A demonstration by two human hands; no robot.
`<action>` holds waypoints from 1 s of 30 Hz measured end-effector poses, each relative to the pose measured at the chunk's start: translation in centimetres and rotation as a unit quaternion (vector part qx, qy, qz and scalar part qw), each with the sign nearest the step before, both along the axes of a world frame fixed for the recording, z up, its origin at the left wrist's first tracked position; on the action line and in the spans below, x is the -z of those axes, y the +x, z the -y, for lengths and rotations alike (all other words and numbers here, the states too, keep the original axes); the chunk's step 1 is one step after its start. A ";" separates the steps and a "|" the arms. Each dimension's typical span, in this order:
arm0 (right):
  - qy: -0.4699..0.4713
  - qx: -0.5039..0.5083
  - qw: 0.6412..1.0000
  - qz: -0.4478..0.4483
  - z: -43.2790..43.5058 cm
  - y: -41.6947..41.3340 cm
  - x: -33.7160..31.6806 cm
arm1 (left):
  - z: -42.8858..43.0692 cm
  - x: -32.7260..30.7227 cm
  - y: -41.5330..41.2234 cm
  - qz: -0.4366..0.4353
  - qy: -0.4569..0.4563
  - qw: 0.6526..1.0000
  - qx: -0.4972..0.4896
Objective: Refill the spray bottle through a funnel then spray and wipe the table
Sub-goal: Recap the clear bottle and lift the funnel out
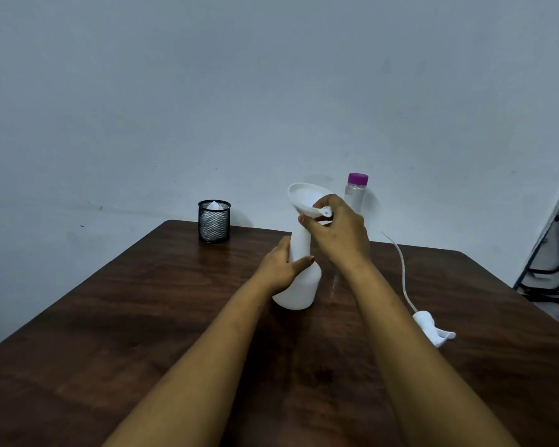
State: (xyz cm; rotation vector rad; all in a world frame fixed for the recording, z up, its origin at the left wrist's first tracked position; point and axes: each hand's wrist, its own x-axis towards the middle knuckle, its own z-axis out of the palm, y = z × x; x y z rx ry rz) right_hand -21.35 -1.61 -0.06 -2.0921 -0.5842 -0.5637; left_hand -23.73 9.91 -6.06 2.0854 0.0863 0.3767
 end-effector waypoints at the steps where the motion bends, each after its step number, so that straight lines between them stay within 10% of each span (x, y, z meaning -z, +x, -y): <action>1: 0.019 0.013 1.000 0.013 0.1 -0.1 -0.1 | -0.1 -0.2 0.1 -0.004 0.000 1.000 -0.003; 16: 0.113 -0.020 0.993 -0.038 0.3 -0.2 -0.9 | -0.7 -3.9 -0.1 0.130 -0.135 0.982 -0.037; 24: 0.267 -0.169 0.902 -0.293 0.8 -0.5 -2.7 | 0.7 -7.0 -0.4 0.282 -0.209 0.935 -0.057; 30: 0.072 0.053 0.994 0.063 1.4 0.2 -1.6 | 1.1 -8.3 0.1 0.294 -0.055 0.943 -0.146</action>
